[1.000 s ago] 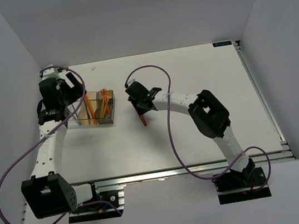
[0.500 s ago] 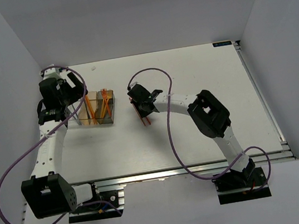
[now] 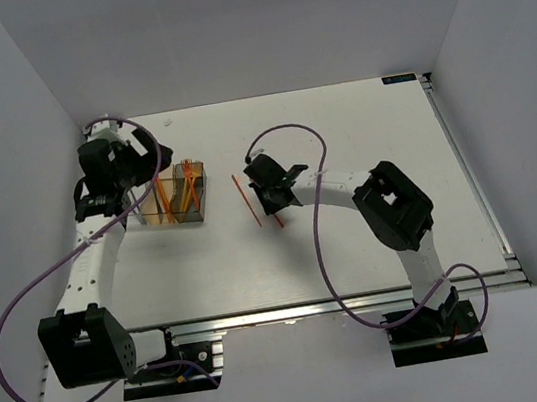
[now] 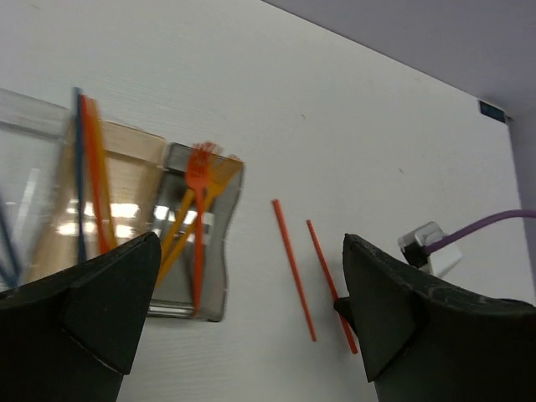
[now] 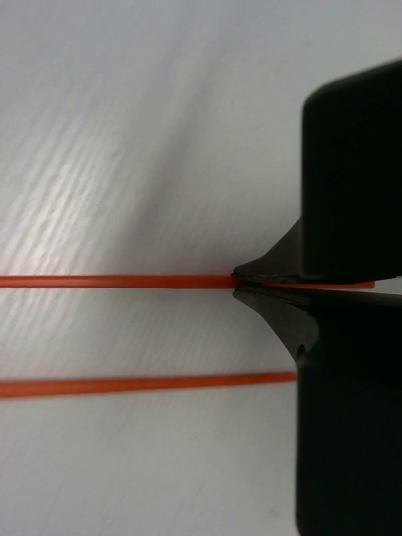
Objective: Sort the eating utensils into containers
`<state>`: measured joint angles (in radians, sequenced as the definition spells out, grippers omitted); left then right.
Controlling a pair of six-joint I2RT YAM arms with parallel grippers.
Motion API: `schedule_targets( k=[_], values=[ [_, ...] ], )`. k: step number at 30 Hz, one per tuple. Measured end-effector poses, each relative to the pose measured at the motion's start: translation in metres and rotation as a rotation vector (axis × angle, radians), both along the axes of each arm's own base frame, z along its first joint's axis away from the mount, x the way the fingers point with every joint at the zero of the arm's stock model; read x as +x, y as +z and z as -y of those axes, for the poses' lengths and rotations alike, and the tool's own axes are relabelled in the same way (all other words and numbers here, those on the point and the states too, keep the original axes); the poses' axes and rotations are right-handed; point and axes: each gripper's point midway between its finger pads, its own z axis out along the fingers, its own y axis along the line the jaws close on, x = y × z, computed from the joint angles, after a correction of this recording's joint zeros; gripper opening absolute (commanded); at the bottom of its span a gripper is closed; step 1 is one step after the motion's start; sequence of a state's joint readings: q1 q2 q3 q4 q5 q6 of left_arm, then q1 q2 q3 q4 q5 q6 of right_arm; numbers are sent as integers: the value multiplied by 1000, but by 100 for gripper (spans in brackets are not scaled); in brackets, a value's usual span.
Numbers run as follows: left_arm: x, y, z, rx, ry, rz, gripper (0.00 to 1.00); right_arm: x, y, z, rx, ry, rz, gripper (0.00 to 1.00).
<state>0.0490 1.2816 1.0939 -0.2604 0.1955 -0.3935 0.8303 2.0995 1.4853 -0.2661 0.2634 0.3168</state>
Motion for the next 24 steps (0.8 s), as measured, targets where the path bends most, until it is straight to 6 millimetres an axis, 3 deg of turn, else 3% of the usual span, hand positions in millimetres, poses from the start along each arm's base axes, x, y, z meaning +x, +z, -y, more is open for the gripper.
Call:
schedule_targets(
  k=[2,4,9,12,16,19,20,22,23,24],
  values=[
    [1,-5,26,-48,-58,-6,98,-8,4,18,-21,-21,-18,0],
    [-4,-14,65,-93,-141,-20,98,-12,18,32,-15,-46,-10,0],
    [-32,-26,154,-240,-342,-31,98,-14,94,37,158,-64,99,0],
    [-41,-23,183,-334,-403,-21,98,-25,144,29,328,-26,169,0],
    [-42,-9,209,-417,-462,15,98,-38,184,16,502,29,209,0],
    [-44,-10,221,-447,-484,10,91,-46,192,6,579,63,193,0],
    [-43,-10,223,-453,-489,9,80,-48,195,3,599,76,184,0],
    [-43,-11,227,-469,-494,5,66,-52,197,-2,626,93,165,0],
    [-43,-11,228,-473,-495,3,49,-54,200,-4,641,101,162,0],
    [-42,-12,228,-480,-493,-2,42,-55,202,-6,654,108,159,0]
  ],
)
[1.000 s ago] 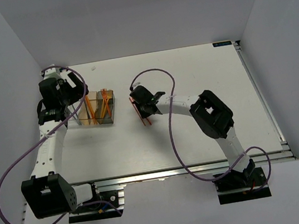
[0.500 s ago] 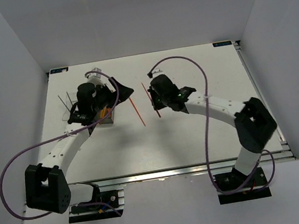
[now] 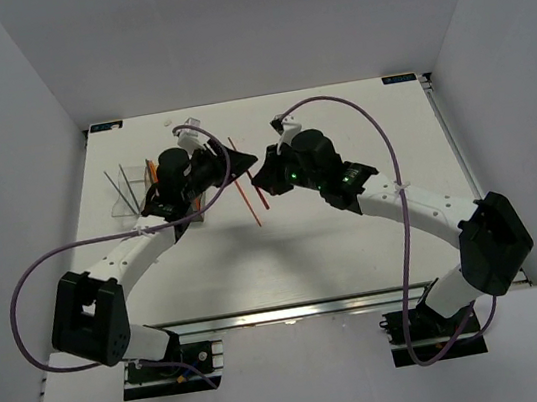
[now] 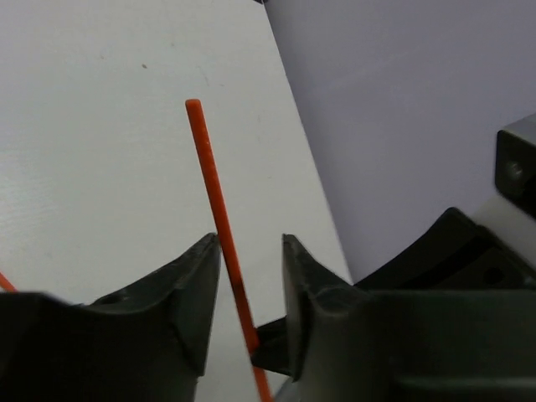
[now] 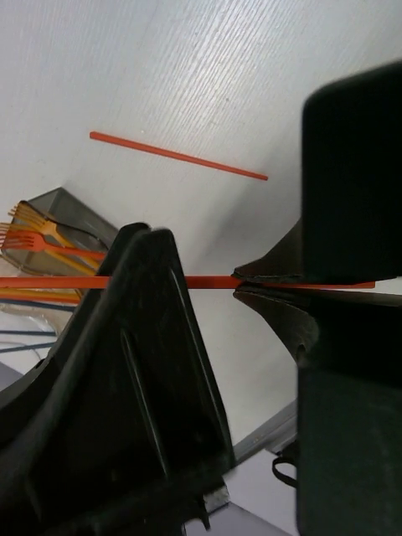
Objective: Sort the eating utensils into containers
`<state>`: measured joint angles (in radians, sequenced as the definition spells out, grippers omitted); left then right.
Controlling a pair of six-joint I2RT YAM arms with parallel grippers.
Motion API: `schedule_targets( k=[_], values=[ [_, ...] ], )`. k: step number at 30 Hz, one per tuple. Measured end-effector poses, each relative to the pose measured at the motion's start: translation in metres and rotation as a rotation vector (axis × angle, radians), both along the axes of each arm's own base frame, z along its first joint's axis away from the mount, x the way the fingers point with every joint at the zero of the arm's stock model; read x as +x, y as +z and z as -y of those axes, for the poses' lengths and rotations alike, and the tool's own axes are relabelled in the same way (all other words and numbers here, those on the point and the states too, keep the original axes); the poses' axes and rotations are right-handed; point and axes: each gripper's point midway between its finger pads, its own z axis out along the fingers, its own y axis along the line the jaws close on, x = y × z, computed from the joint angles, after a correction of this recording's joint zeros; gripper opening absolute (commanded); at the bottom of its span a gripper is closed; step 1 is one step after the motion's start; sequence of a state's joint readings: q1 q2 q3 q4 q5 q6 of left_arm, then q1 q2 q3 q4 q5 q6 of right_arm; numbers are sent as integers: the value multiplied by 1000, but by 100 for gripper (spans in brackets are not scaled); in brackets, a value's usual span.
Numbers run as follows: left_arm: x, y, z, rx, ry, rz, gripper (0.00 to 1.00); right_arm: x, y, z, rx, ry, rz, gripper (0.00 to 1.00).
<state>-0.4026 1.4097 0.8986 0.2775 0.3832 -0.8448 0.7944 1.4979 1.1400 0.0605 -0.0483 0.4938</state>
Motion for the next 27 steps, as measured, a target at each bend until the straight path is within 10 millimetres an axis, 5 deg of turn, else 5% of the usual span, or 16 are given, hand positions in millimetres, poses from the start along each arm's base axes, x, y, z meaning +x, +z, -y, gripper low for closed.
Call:
schedule_targets(
  k=[4,5,6,8,12,17,23,27],
  values=[
    [3,-6,2,1,-1,-12,1,-2,5,-4,26,14,1,0],
    [3,-3,3,0,-13,-9,0,-2,3,-4,24,13,-5,7],
    [3,-3,3,18,-15,-4,0,-2,2,-4,23,13,-10,51],
    [8,-3,-1,81,3,-5,0,-1,2,-4,27,5,-10,89],
    [47,16,-43,343,177,61,0,7,0,12,10,-52,1,89],
    [99,46,-163,752,540,143,0,29,-11,57,-38,-173,5,89],
    [125,0,-296,1044,726,28,0,31,-39,76,-104,-187,-15,89],
    [141,-41,-338,1096,737,-34,0,21,-57,77,-141,-145,-31,89]
  ],
)
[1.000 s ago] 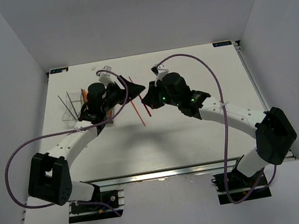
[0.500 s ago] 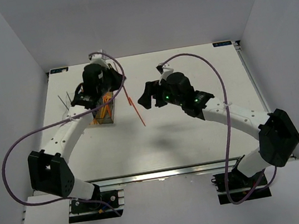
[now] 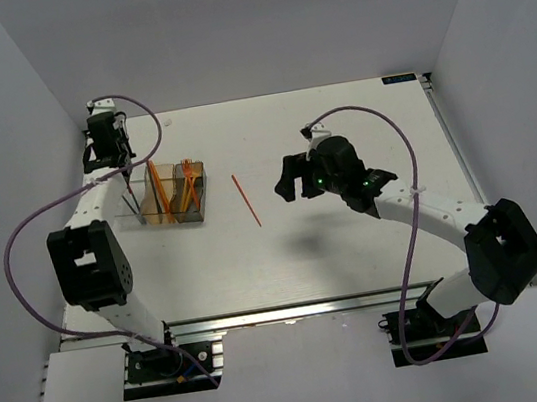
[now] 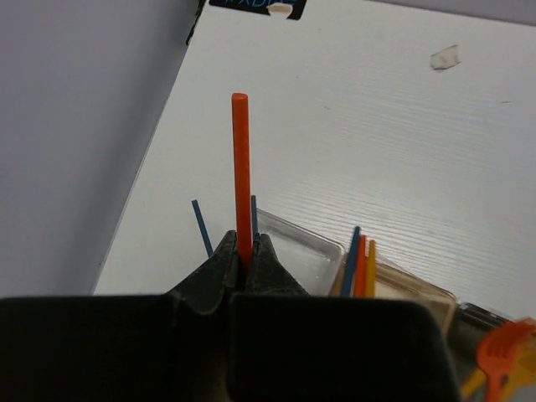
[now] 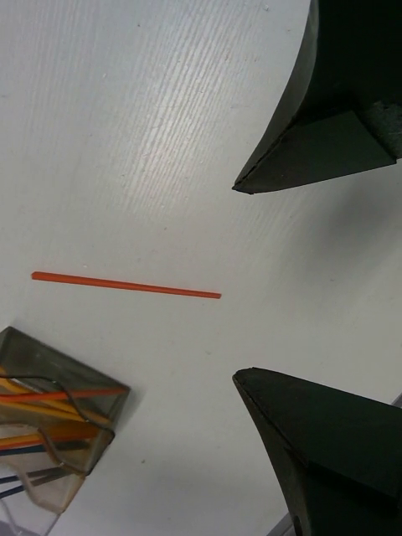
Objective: Sort the eating utensils into containers
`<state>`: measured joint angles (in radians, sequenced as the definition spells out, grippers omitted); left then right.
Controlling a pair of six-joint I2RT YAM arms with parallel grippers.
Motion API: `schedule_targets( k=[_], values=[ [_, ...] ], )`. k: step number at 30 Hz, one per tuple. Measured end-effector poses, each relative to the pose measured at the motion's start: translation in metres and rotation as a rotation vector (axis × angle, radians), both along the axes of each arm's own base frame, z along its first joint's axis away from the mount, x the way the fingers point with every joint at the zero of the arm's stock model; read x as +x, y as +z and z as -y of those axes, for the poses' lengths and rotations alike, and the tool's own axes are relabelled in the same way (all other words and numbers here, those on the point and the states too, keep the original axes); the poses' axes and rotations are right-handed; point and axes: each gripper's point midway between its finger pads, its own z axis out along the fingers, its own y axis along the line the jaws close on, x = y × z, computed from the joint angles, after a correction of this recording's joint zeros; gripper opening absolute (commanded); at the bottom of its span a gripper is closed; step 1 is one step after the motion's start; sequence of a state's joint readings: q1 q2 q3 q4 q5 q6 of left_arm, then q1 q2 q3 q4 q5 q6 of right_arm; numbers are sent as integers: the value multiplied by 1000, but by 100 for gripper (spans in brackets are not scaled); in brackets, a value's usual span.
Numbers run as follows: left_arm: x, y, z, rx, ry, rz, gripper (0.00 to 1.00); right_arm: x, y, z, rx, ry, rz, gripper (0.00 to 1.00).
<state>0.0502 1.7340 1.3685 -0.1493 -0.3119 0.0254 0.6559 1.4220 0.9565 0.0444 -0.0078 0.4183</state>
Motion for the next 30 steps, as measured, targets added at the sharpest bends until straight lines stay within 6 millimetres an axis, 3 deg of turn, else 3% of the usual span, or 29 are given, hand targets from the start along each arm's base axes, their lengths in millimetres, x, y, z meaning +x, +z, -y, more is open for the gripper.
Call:
schedule_targets(
  k=[5,9,13,16,20,22,26,29,30],
  values=[
    [13,-41,-25,-4,24,-45,0,-9,-17,2,-28,32,-23,89],
    [19,-51,-26,-4,21,-40,0,-8,-29,-1,-38,48,-43,89],
    [19,-58,-26,-3,21,-31,12,-4,-51,-8,-71,66,-96,89],
    [17,-63,-27,-4,31,-36,20,10,-61,-25,-120,77,-131,89],
    [10,-71,-33,0,67,-47,43,33,-56,-54,-166,88,-109,89],
    [3,-78,-36,0,90,-61,48,38,-55,-65,-190,94,-99,89],
    [-10,-88,-39,-25,119,-78,50,43,-59,-83,-241,110,-96,89],
    [-15,-79,-39,-47,136,-66,50,48,-71,-98,-280,119,-97,87],
    [-18,-73,-38,-54,142,-58,64,49,-78,-101,-298,119,-104,86]
  ],
)
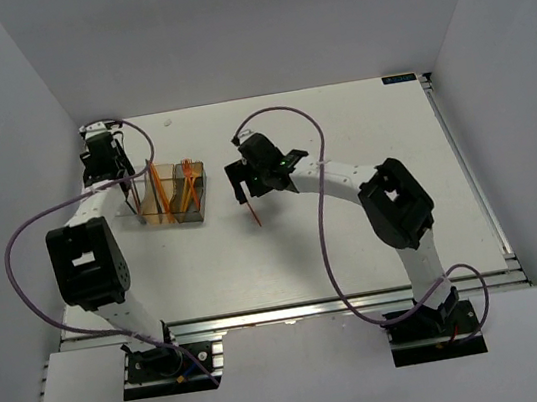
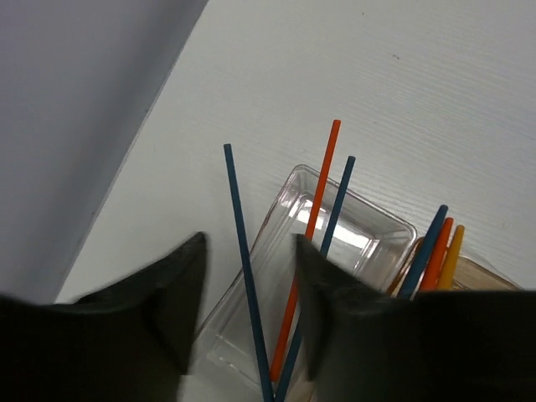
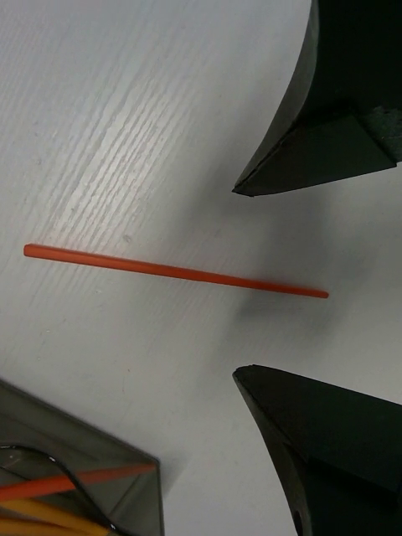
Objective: Sort the eating utensils into containers
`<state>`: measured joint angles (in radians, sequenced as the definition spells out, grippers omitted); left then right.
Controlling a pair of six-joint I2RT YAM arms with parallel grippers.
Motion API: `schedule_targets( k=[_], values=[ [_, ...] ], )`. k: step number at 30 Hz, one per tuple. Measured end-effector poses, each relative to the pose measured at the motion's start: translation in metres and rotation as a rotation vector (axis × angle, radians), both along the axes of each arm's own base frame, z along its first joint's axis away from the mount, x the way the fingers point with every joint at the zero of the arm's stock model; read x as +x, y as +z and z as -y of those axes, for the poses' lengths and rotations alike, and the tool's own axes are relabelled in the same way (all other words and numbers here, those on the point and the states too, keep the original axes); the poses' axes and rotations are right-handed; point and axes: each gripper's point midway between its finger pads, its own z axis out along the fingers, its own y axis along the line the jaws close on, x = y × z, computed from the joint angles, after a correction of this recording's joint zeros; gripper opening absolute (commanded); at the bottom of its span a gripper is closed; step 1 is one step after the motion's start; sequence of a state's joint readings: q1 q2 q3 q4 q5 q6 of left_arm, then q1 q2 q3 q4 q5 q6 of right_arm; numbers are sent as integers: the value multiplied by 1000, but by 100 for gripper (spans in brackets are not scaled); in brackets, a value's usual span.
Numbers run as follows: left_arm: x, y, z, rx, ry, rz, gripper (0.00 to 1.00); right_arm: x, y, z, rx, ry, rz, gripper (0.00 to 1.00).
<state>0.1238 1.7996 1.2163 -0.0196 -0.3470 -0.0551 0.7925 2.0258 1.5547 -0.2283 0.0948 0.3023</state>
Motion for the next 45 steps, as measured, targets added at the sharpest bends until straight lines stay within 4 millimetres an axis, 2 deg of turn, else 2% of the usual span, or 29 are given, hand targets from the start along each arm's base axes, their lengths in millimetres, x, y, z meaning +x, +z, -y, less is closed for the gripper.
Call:
schedule_targets(
  k=[1,4,7,10,12,14,16,18,20,21,22,24,29,33,35,37,39,41,42,45],
  values=[
    [-3,7,0,-4,6,7,76,0,-8,-4,-21,1,-7,85],
    [-13,40,3,-34,29,66,98,-1,-29,-13,-80,8,-26,79],
    [-26,89,7,-70,46,158,98,-5,-46,-17,-145,17,-38,74],
    [-42,142,17,-110,26,274,98,-2,-54,-22,-193,10,-31,70],
    [-56,170,26,-139,-3,340,98,3,-56,-27,-215,5,-17,68],
    [-70,190,35,-161,-36,396,98,12,-57,-34,-231,1,7,60],
    [-83,195,42,-178,-59,417,98,22,-60,-40,-240,-6,21,58],
    [-91,192,48,-196,-78,412,98,31,-65,-44,-245,-15,26,57],
    [-94,183,52,-214,-93,395,98,42,-66,-51,-231,-23,36,49],
    [-95,177,55,-225,-102,384,98,47,-66,-53,-223,-28,39,42],
    [-95,172,57,-234,-107,371,98,51,-67,-54,-215,-30,41,19],
    [-96,161,61,-255,-122,347,98,58,-66,-52,-202,-43,40,1],
    [-96,157,71,-306,-153,336,98,67,-67,-43,-193,-67,34,0],
    [-95,151,91,-404,-218,345,98,60,-66,-38,-147,-65,19,0],
    [-98,137,111,-492,-277,345,98,43,-64,-21,-134,-59,-14,0],
    [-102,118,140,-605,-343,329,98,19,-61,0,-109,-53,-51,0],
    [-112,87,174,-697,-399,266,98,-6,-49,16,-35,-32,-81,0],
    [-124,68,217,-797,-484,207,98,-25,-27,26,57,-10,-94,0],
    [-129,65,235,-835,-525,191,98,-31,-11,26,119,8,-83,0],
    [-140,75,282,-935,-655,187,98,-44,43,16,306,81,-25,0]
  ],
)
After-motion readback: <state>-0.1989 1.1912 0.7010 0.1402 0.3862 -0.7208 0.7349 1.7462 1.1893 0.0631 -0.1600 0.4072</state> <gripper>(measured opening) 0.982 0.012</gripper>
